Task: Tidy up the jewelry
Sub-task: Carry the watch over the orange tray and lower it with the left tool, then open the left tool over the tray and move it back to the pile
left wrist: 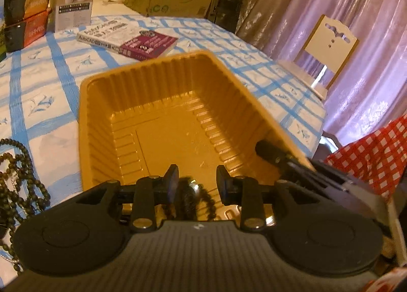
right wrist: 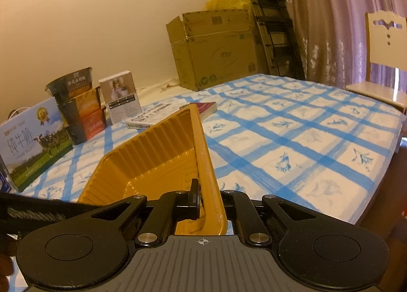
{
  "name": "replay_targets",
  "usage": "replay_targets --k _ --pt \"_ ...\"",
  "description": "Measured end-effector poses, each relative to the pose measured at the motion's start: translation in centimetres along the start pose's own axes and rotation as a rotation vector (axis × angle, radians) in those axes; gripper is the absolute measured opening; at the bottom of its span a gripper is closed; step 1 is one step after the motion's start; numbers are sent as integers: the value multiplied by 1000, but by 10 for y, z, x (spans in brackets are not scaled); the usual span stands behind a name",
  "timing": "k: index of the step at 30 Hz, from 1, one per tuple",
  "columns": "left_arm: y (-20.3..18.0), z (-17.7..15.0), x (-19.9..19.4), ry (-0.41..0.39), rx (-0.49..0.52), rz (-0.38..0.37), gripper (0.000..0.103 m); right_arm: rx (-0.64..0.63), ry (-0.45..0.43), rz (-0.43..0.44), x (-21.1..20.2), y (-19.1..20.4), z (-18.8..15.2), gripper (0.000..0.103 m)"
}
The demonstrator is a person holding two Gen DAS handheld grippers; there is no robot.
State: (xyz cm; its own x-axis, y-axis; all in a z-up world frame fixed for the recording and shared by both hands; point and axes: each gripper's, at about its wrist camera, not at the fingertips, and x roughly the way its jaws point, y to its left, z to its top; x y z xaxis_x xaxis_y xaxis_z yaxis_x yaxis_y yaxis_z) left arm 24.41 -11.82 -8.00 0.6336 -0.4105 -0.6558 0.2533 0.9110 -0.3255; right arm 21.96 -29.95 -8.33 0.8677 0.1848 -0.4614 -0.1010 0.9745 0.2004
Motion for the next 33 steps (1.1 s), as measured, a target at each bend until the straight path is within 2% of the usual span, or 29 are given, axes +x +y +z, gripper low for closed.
replay_targets --k 6,9,15,25,33 --pt "16 6 -34 -72 -23 34 39 3 4 -5 -1 0 -1 6" --pt "34 8 -53 -101 -44 80 43 2 5 -6 -1 0 -1 6" --pt "73 0 -86 -123 -77 183 45 -1 4 -7 -1 0 1 6" --pt "134 -35 -133 -100 -149 374 46 -15 1 -8 -1 2 4 6" --pt "164 -67 -153 -54 -195 472 46 -20 2 -10 -1 3 5 6"
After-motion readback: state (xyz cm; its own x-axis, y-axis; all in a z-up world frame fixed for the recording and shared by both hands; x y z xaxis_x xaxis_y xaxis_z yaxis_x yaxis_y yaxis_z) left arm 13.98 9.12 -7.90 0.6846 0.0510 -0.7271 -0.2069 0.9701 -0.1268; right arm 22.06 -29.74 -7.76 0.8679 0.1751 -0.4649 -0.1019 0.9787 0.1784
